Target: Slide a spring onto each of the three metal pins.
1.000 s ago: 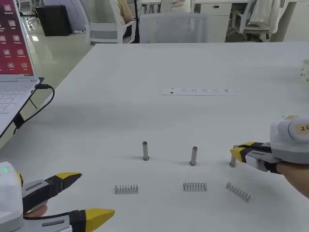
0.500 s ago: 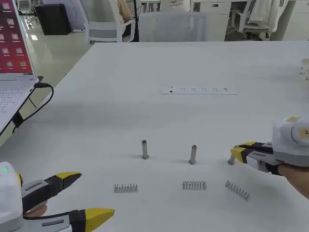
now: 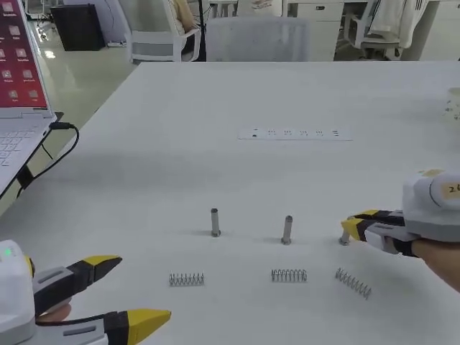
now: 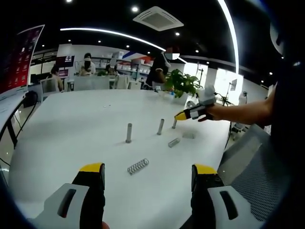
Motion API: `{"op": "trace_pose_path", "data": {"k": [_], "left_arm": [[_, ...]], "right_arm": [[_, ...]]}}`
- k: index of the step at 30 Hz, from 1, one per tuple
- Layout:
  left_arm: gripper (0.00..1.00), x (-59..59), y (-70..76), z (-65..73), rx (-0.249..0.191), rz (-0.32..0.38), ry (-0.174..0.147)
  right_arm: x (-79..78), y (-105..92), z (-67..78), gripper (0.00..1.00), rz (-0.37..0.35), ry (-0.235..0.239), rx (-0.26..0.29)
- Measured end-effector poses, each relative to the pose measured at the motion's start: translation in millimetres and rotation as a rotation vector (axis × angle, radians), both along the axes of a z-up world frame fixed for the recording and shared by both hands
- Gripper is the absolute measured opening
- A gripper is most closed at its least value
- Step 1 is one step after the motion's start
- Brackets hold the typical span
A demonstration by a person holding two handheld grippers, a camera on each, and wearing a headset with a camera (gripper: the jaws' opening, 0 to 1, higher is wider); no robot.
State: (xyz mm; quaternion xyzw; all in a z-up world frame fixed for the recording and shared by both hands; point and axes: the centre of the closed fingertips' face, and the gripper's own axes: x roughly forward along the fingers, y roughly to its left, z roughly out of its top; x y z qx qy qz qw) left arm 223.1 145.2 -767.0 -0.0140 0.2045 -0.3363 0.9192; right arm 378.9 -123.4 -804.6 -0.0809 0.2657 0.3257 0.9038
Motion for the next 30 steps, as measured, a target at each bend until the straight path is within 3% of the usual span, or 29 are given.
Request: {"op": "trace_pose_path", "data": {"k": [16, 30], "left_arm": [[0.70, 1.4, -2.9, 0.3, -0.001, -0.006, -0.002], [0.70, -0.4, -3.7, -1.7, -0.003, -0.011, 0.001]], "right_arm": [[-5.1, -4.9, 1.2, 0.12, -0.001, -0.003, -0.004], [-32.4, -15.9, 2.9, 0.12, 0.019, -0.010, -0.034]]}}
